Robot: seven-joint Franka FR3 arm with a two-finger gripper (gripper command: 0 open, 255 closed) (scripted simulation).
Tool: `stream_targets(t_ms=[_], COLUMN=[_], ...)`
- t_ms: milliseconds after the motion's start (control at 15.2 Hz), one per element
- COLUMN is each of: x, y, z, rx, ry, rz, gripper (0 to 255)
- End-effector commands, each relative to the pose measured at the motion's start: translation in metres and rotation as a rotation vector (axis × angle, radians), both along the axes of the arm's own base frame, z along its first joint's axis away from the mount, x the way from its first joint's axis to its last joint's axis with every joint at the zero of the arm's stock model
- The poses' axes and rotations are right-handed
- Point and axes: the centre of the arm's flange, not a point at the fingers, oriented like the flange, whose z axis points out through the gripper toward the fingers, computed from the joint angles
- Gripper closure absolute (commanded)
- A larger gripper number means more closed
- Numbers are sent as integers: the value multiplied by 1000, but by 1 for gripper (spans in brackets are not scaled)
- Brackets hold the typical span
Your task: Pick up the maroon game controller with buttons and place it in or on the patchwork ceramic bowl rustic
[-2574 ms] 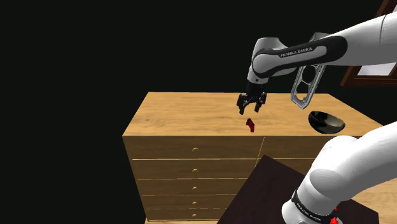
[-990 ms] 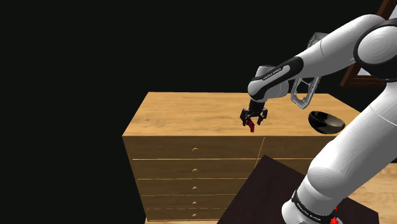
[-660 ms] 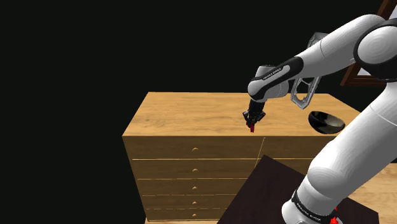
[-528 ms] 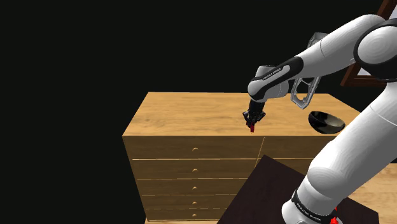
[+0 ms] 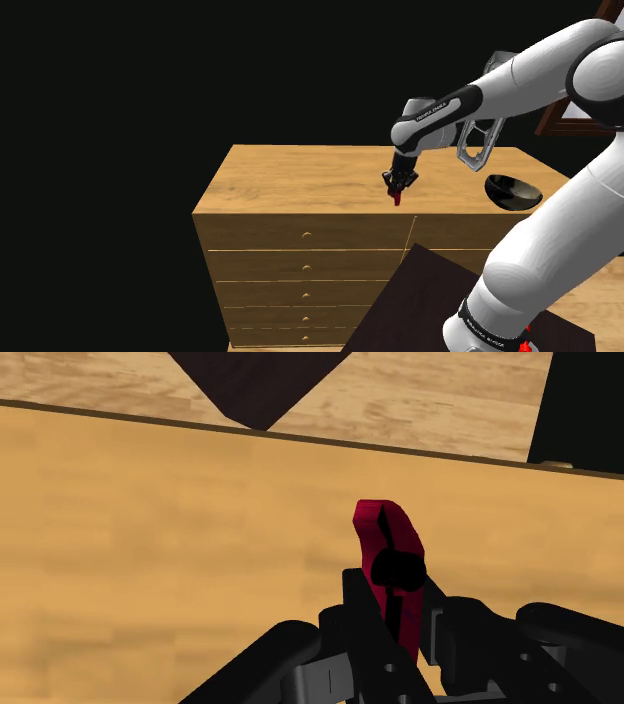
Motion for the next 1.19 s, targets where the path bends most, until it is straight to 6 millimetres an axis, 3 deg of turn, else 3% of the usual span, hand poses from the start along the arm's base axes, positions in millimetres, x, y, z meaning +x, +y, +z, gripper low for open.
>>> stream_targets(t_ms=[0, 1122], x=[0, 0], y=[0, 0], z=[11, 100], rx=[0, 0], ry=[0, 0], rz=[0, 0], gripper=[255, 255])
